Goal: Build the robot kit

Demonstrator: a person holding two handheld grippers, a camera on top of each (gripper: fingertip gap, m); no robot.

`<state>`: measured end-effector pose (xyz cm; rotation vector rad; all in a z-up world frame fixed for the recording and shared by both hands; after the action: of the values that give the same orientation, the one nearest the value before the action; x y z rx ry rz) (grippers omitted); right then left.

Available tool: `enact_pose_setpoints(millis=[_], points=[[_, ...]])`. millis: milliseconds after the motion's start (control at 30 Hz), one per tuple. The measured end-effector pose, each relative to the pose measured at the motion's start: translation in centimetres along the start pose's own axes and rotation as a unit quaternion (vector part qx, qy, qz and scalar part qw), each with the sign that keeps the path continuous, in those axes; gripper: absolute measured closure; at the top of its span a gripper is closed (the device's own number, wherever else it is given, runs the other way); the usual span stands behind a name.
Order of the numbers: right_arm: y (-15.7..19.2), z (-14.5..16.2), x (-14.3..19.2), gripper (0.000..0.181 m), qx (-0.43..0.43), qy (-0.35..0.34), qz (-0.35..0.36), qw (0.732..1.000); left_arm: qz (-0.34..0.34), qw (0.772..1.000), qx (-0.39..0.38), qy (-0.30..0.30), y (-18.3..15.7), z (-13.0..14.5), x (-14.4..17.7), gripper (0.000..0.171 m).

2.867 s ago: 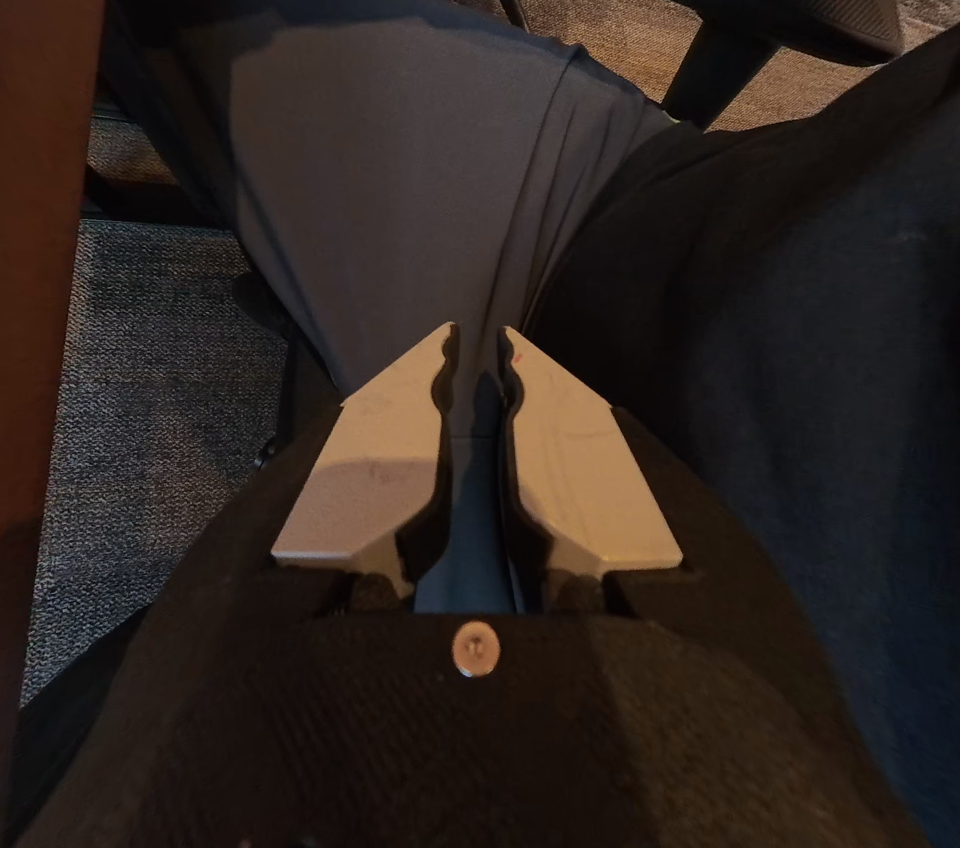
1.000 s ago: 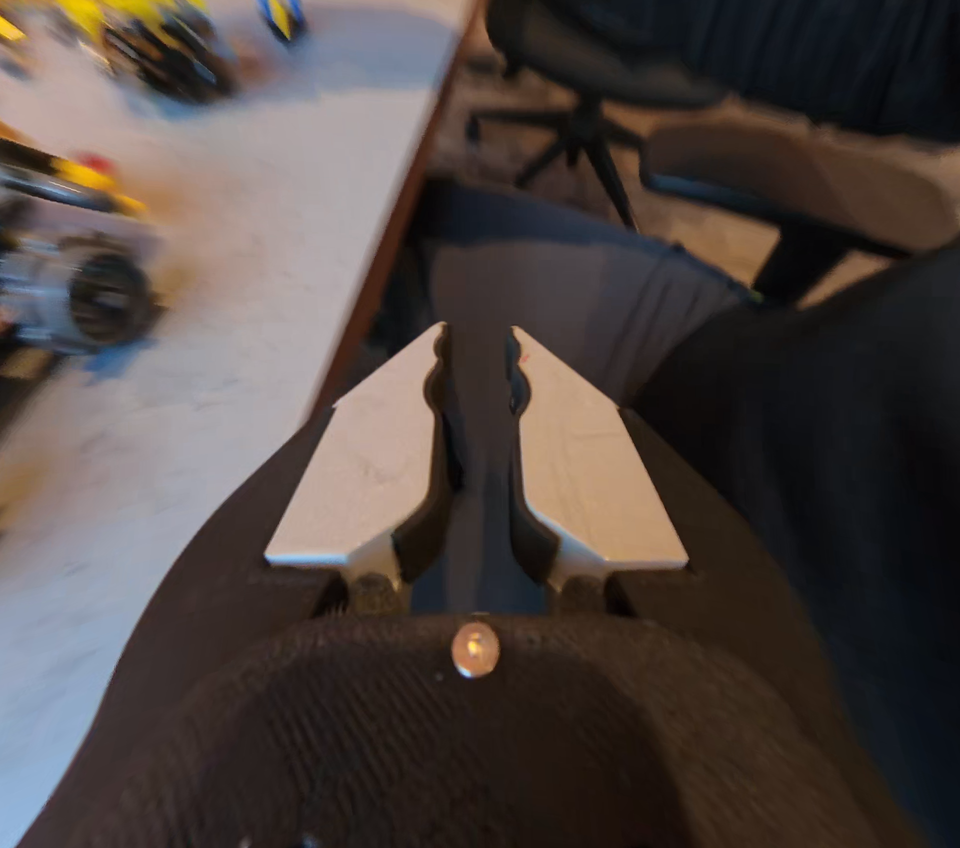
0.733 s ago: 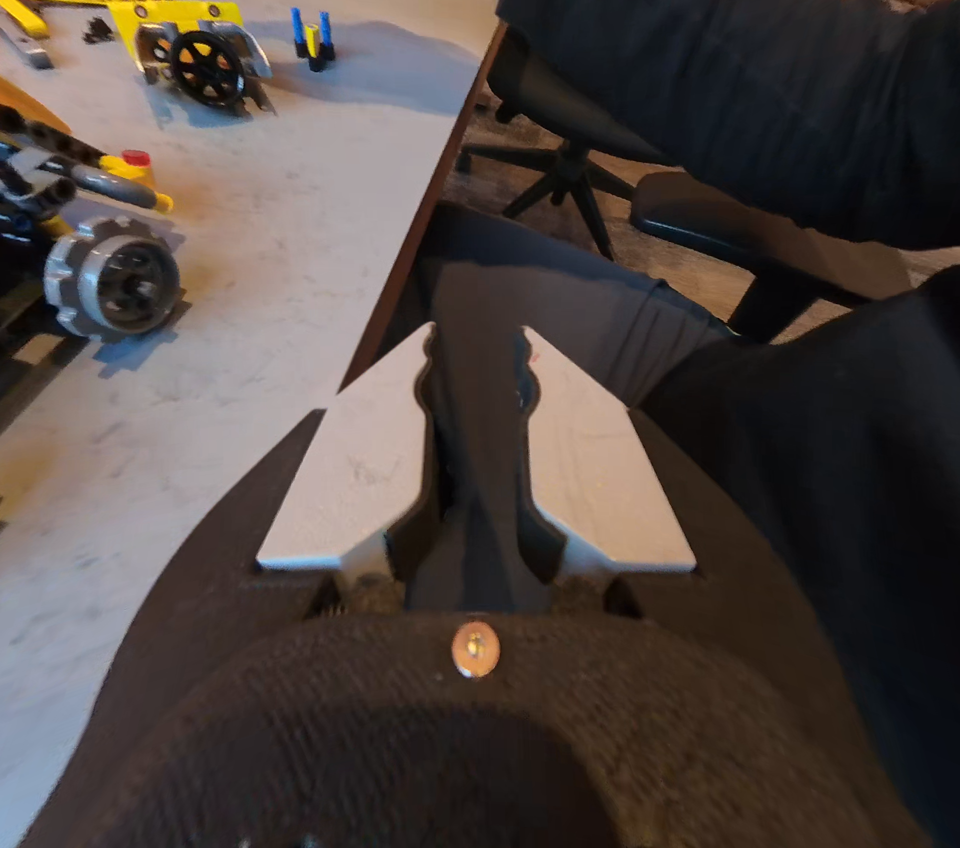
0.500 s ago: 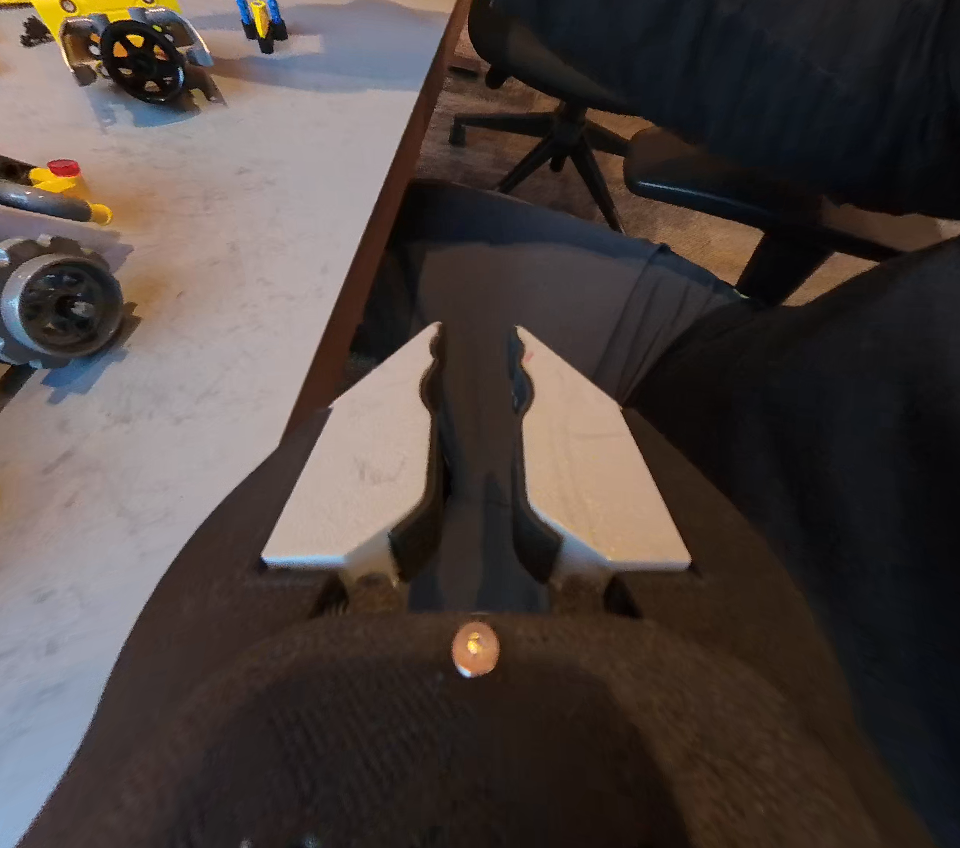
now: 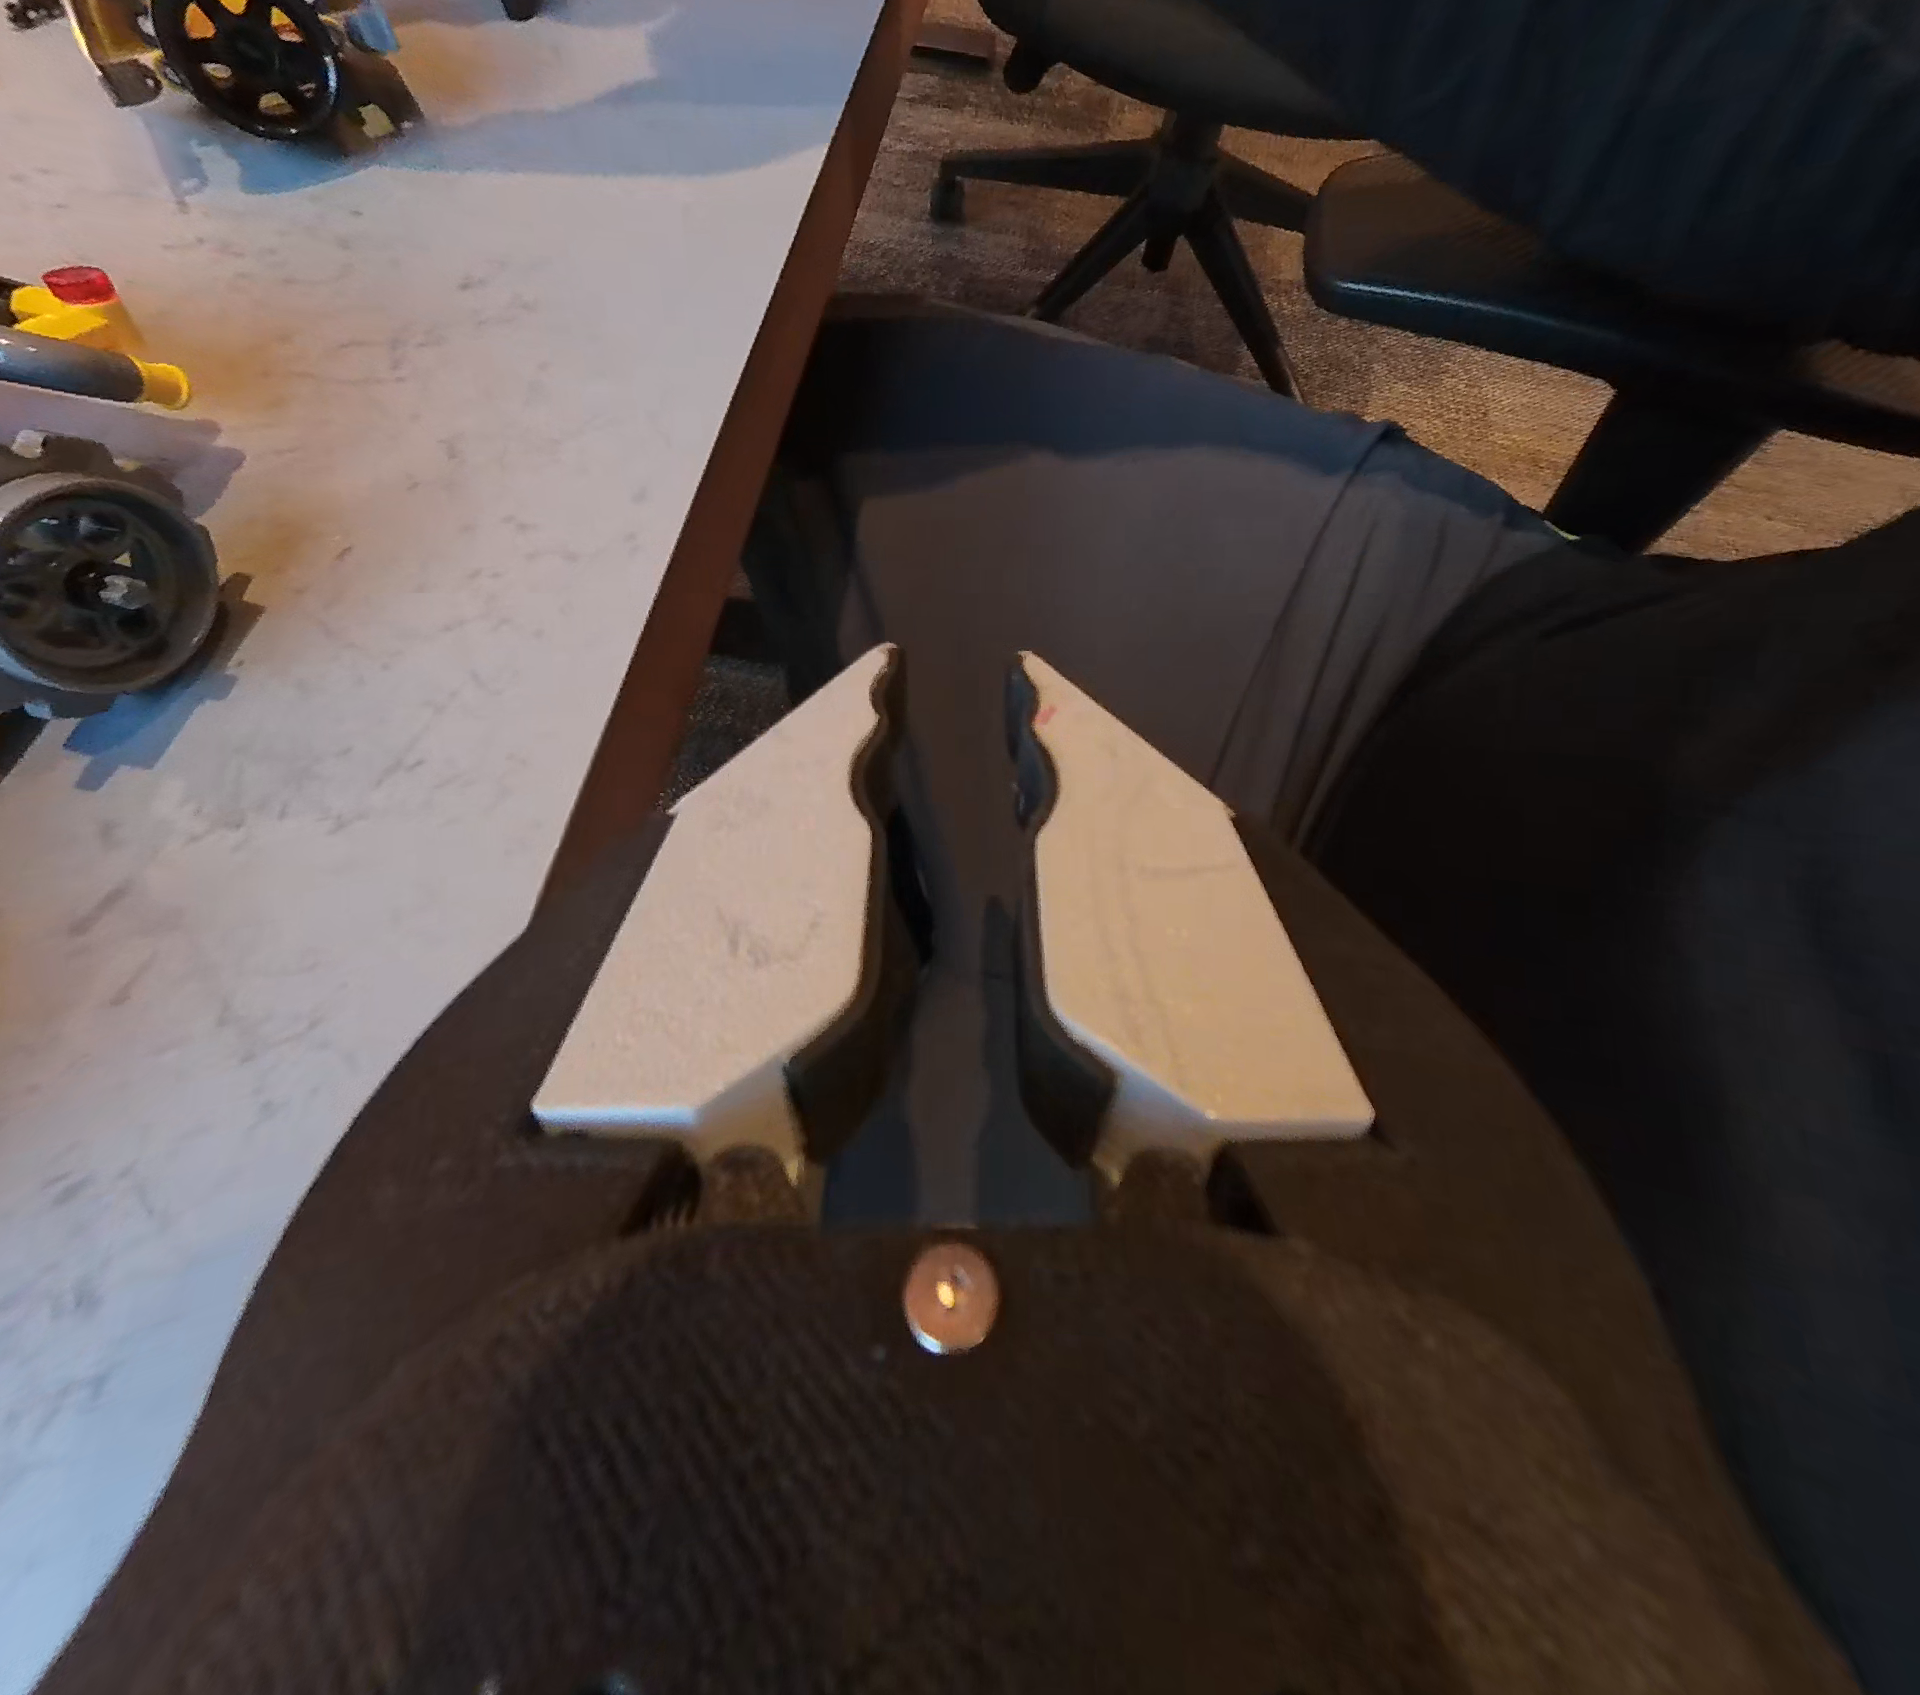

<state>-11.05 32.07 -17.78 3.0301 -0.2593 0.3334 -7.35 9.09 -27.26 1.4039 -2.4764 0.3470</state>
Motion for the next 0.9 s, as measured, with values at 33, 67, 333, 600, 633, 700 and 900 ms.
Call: enact_pose_setpoints(millis=[33,67,333,600,633,700,900], points=[[0.1,0.0,-0.2,0.129,0.0,0.002,-0.002,1.0,0.002,1.0,0.0,0.001,-0.1,0.0,0.0,0.154],[0.2,-0.1,-0.4,0.128,-0.001,0.003,-0.003,1.0,0.004,1.0,0.0,0.001,-0.2,0.1,0.1,0.154],[1.0,0.3,-1.8,0.128,-0.001,0.013,-0.013,1.0,0.015,1.0,-0.002,0.0,-0.9,0.0,0.3,0.154],[0.8,0.9,-2.0,0.129,-0.003,0.021,-0.013,1.0,0.02,1.0,0.002,0.001,-1.1,0.0,0.2,0.155],[0.7,0.9,-1.9,0.129,-0.004,0.021,-0.014,1.0,0.02,1.0,0.002,0.001,-1.1,0.0,0.2,0.155],[0.7,1.0,-1.9,0.13,-0.002,0.022,-0.014,1.0,0.019,1.0,0.002,0.001,-1.1,0.1,0.2,0.156],[0.3,0.2,-2.7,0.136,0.024,0.037,-0.014,0.999,0.019,1.0,0.003,0.005,-1.1,0.3,0.0,0.156]])
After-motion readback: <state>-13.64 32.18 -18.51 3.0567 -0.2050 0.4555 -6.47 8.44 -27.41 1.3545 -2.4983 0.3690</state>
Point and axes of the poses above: each gripper's, where its closed fingertips meet, x back along the fingers, z out of its underside, y = z × x across the jaws, the point moved 2 cm from there along x, back along the fingers, and after that the axes turned 12 degrees about -y, right-handed, at the moved point
